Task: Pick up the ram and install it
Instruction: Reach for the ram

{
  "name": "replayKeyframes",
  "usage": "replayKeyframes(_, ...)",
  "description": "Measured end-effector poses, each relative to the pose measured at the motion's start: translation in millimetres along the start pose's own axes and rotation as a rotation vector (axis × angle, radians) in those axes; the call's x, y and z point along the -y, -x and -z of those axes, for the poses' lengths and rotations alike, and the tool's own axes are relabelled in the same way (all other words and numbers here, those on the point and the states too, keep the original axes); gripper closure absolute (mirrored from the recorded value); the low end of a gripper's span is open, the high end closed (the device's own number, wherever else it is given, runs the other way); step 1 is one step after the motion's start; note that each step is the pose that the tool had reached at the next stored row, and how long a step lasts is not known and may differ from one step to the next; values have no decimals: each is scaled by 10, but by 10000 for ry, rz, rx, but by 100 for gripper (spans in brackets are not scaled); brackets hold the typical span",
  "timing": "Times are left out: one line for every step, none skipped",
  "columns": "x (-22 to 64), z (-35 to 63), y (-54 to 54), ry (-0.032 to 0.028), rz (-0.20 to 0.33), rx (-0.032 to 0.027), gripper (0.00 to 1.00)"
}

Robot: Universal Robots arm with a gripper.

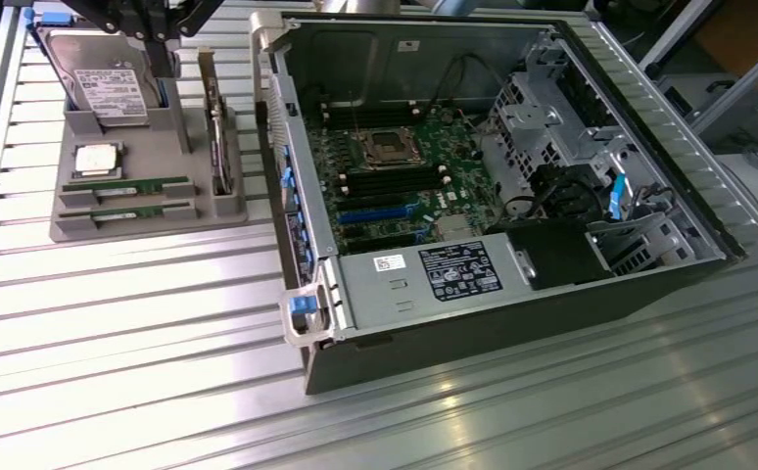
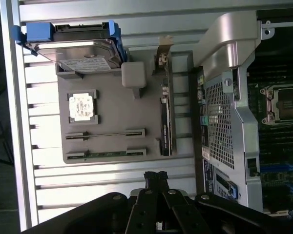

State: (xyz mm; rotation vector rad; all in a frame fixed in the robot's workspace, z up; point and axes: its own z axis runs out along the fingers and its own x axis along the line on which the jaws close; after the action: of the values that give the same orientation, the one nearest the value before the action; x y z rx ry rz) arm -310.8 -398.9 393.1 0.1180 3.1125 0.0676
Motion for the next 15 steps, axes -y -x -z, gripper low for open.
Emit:
replayKeyframes(1, 0, -6, 0, 0, 1, 89)
replayKeyframes(1, 0, -14, 1, 0, 1, 89)
replayKeyframes(2, 1, -23, 0, 0, 0, 89)
replayKeyframes(2, 1, -29, 0, 0, 0, 89)
replayKeyframes(3, 1, -35, 0, 0, 1, 89)
replayKeyframes(3, 1, -44, 0, 0, 0, 89)
replayKeyframes(4, 1, -57, 1, -1, 1, 89)
replayKeyframes(5, 1, -68, 1, -1, 1, 89)
replayKeyframes(6, 2, -81, 0, 0, 1, 89)
replayKeyframes(7, 2, -90, 0, 0, 0, 89)
replayKeyframes(8, 2, -102, 0, 0, 0, 89)
replayKeyframes(9, 2, -114, 0, 0, 0, 89)
replayKeyframes(9, 3, -121, 1, 0, 0, 89)
replayKeyframes(10, 3, -127, 0, 0, 0, 89)
replayKeyframes(10, 3, -138, 0, 0, 0, 89)
